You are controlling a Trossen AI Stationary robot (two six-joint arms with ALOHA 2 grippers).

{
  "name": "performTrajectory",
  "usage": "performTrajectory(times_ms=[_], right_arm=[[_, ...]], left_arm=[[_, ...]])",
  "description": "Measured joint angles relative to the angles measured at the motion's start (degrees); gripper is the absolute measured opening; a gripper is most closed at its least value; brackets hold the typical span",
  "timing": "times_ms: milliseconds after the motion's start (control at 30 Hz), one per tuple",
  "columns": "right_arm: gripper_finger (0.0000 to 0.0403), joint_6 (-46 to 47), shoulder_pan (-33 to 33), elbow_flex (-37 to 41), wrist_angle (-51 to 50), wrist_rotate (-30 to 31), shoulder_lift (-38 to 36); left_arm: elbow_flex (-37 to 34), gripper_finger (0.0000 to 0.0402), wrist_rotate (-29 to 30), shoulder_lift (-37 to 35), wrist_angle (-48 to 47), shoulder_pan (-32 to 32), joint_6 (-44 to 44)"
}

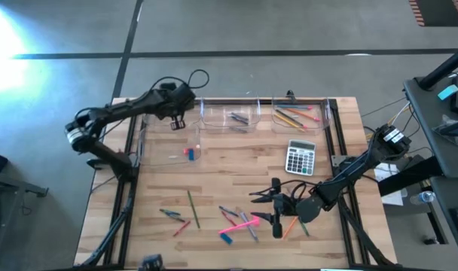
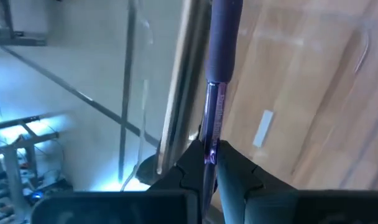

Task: Sort crayons/erasers/pens/pencils in bins
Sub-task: Put the blue pen into the top left transparent bin

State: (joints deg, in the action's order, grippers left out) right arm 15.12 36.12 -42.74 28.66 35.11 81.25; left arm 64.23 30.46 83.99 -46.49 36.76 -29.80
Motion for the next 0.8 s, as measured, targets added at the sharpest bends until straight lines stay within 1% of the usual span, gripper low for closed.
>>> performTrajectory(times_ms=[167, 300, 600, 800], right_arm=[[0.0176, -2.8, -0.3, 0.0, 0.0, 0.0, -0.1], [0.0176, -4.4, -0.9, 0.0, 0.0, 0.0, -0.5], [0.0176, -6.1, -2.1, 0.0, -0.1, -0.2, -0.5], [0.0176, -5.3, -2.0, 0.0, -0.4, -0.6, -0.5]], left_arm=[[0.0, 0.0009, 0.0, 4.5, 0.2, 1.3, -6.7], [0.0, 0.0009, 0.0, 6.4, 0.5, 1.8, -9.7], [-0.1, 0.0009, -0.3, 6.7, 1.1, 2.6, -10.3], [-0.5, 0.0009, -3.0, 6.7, 0.9, 2.6, -9.6]])
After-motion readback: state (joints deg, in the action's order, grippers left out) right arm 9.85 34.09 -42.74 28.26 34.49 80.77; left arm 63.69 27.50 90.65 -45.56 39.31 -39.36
